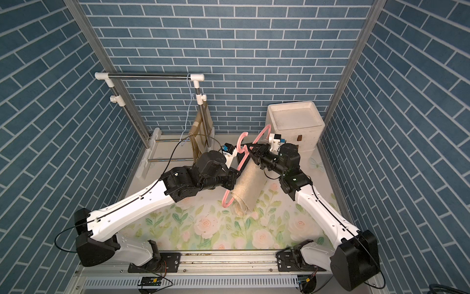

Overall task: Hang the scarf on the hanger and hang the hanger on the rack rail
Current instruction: Hang the scarf on the hanger, then adjust the scarf at the hanger.

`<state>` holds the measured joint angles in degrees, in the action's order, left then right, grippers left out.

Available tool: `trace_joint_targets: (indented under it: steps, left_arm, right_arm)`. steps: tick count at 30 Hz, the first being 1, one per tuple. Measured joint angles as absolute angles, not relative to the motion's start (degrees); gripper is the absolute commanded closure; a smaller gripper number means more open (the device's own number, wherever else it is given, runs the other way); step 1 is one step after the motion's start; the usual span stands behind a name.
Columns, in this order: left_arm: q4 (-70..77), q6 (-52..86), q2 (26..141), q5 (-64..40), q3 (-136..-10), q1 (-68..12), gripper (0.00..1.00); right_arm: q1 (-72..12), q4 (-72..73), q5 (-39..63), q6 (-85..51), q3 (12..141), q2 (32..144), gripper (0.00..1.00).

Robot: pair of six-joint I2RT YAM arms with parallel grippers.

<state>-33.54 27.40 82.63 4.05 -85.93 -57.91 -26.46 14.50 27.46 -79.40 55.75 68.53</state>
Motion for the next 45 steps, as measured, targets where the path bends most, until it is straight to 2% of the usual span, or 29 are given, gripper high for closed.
trace_joint_targets:
  steps: [6, 9, 15, 17, 20, 29, 32, 37, 42, 45]
  left_arm:
    - [-35.4, 27.6, 81.8, 4.9, -88.1, -58.3, 1.0]
    - [-39.2, 27.6, 82.0, 6.9, -92.0, -58.3, 1.0]
    - [-47.3, 27.4, 86.7, 12.1, -107.8, -58.3, 1.0]
    - [-49.2, 27.2, 89.1, 14.5, -113.3, -58.2, 1.0]
    - [-52.6, 27.1, 92.4, 17.4, -119.6, -58.1, 1.0]
    - [-59.0, 27.1, 98.9, 21.1, -127.0, -57.3, 1.0]
    - [-59.9, 27.2, 99.4, 21.5, -127.0, -56.7, 1.0]
    - [-59.7, 27.2, 99.4, 21.9, -127.0, -56.2, 1.0]
    - [-59.7, 27.4, 99.4, 21.9, -127.0, -56.1, 1.0]
    - [-59.7, 27.5, 99.4, 21.9, -127.0, -56.1, 1.0]
  right_arm:
    - [-26.3, 6.7, 25.2, -68.1, 58.2, 65.7, 0.53]
    - [-26.3, 1.2, 22.1, -60.9, 60.7, 64.5, 0.41]
    - [-27.3, -6.6, 13.2, -47.8, 61.8, 60.3, 0.34]
    - [-31.1, -6.9, 8.2, -43.8, 60.4, 59.2, 0.26]
    - [-38.4, -5.5, 1.3, -39.6, 56.1, 57.4, 0.22]
    - [-47.2, 4.0, -10.1, -30.9, 43.4, 51.4, 0.06]
    - [-51.1, 8.1, -12.3, -28.3, 39.1, 49.3, 0.01]
    - [-56.4, 12.6, -16.4, -26.5, 34.3, 50.8, 0.01]
    - [-60.3, 15.9, -21.9, -25.0, 34.2, 57.2, 0.07]
    - [-61.1, 18.1, -24.4, -24.8, 34.2, 60.2, 0.08]
